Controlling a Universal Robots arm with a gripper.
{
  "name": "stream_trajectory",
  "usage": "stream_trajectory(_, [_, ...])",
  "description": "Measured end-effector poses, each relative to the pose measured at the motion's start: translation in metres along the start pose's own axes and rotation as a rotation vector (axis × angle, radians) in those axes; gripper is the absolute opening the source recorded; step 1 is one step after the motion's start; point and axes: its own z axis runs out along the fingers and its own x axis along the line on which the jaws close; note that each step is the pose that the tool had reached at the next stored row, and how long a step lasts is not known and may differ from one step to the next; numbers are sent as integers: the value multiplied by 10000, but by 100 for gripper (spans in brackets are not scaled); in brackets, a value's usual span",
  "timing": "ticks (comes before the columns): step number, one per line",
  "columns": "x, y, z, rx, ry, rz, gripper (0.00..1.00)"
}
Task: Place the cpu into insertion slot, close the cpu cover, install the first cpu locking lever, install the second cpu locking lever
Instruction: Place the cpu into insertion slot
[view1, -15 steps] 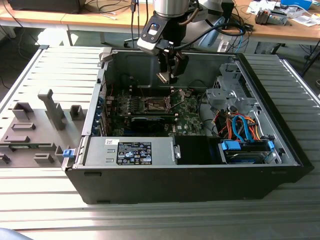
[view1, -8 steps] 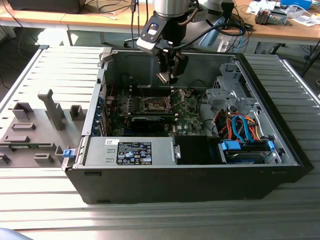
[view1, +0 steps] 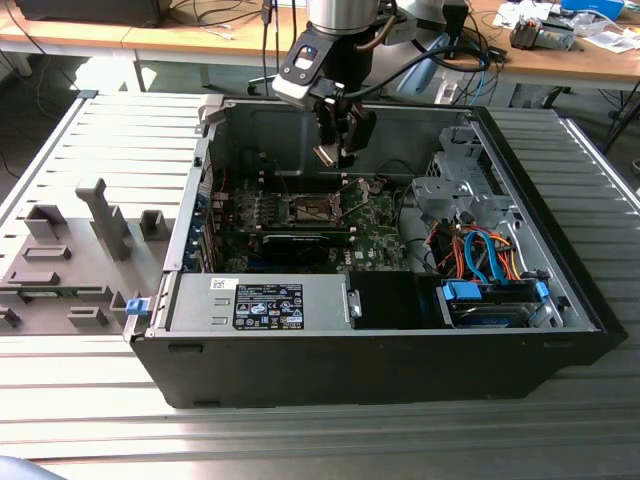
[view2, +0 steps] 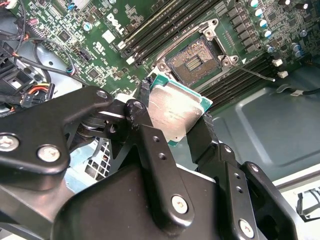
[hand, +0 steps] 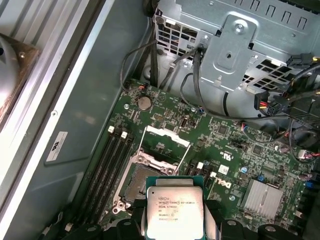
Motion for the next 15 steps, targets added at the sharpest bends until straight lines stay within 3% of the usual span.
stream_trajectory(15, [0,0,0,13,-49,327,54])
